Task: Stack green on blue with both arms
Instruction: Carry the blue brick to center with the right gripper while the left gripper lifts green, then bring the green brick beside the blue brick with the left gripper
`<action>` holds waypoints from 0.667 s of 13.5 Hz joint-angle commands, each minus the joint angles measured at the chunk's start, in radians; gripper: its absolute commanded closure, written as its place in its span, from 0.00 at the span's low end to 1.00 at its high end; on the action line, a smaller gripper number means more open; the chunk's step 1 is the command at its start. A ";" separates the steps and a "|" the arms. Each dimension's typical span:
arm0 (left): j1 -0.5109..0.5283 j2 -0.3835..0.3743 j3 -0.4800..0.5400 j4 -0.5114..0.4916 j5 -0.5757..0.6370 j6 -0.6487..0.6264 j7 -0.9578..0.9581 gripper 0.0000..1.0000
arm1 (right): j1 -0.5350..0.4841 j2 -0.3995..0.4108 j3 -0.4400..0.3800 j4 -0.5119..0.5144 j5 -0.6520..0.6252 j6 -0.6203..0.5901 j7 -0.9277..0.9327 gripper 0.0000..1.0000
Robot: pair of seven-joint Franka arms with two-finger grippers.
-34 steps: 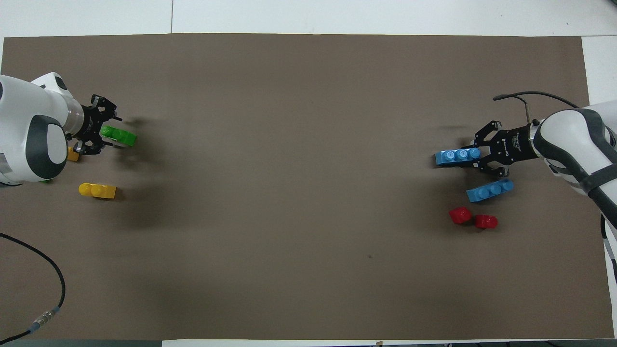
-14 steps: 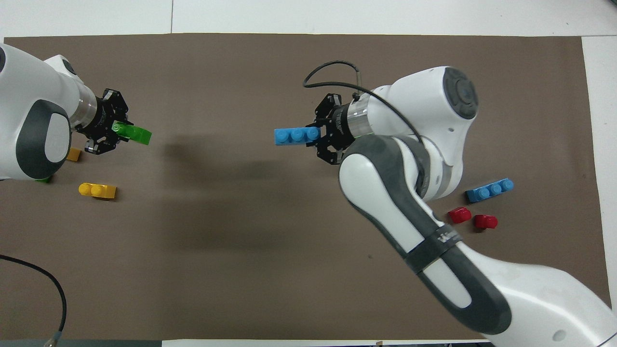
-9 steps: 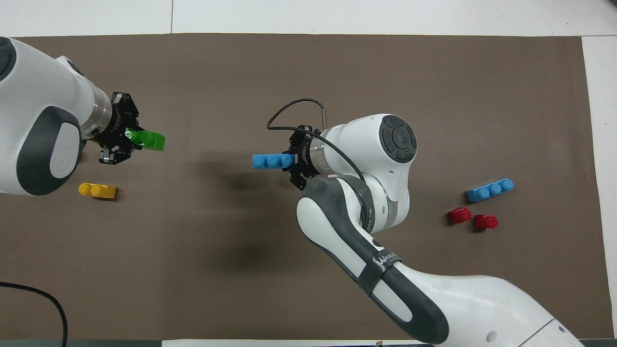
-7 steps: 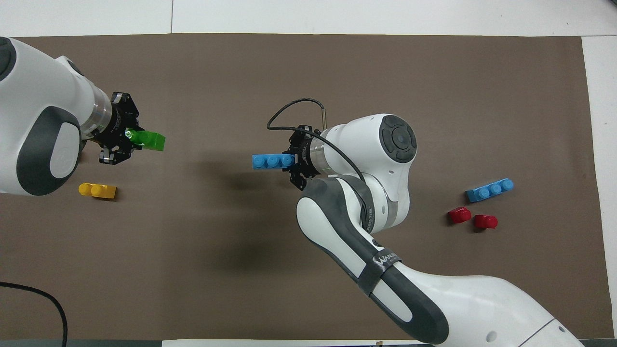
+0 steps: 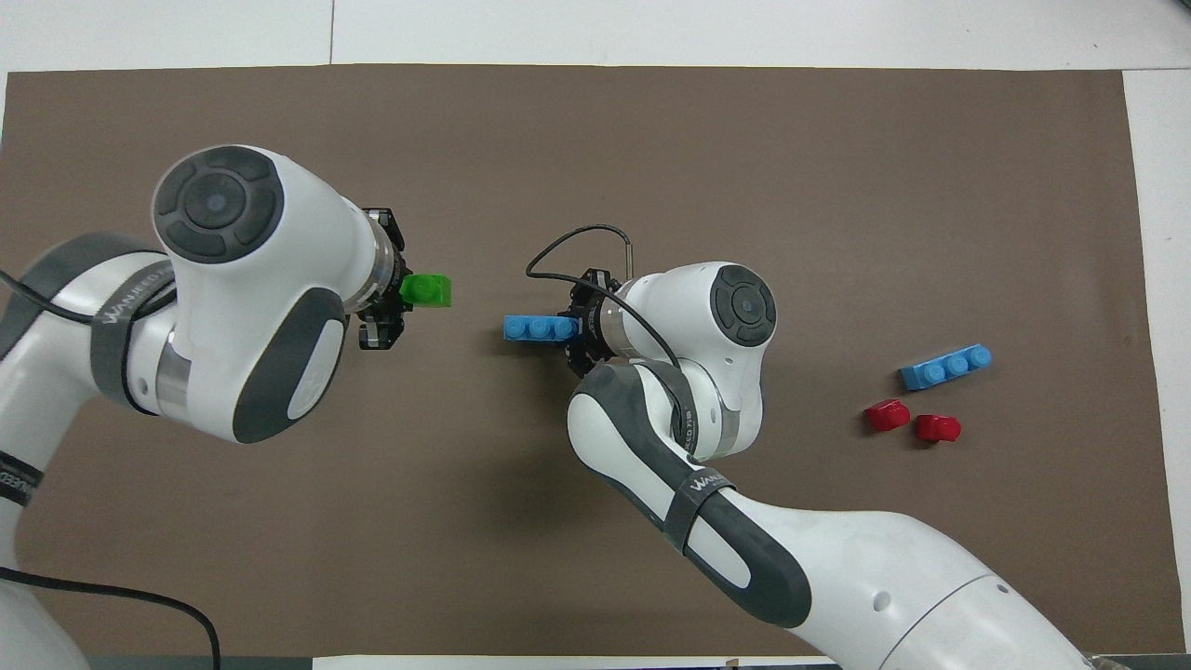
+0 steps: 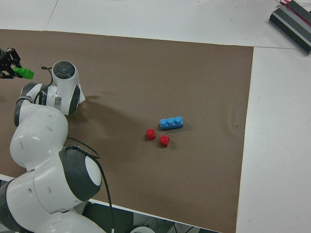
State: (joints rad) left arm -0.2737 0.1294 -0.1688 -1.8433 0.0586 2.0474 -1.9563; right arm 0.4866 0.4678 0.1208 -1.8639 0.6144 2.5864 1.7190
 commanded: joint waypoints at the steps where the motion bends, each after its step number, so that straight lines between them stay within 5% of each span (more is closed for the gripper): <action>1: -0.067 -0.037 0.018 -0.097 0.006 0.088 -0.065 1.00 | 0.006 0.005 -0.001 -0.012 0.077 0.023 -0.083 1.00; 9: -0.174 0.028 0.020 -0.191 0.018 0.258 -0.147 1.00 | 0.003 0.005 -0.001 -0.047 0.122 0.049 -0.139 1.00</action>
State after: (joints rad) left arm -0.4214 0.1495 -0.1680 -2.0102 0.0589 2.2579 -2.0698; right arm 0.4908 0.4781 0.1186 -1.8899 0.6993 2.6090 1.6195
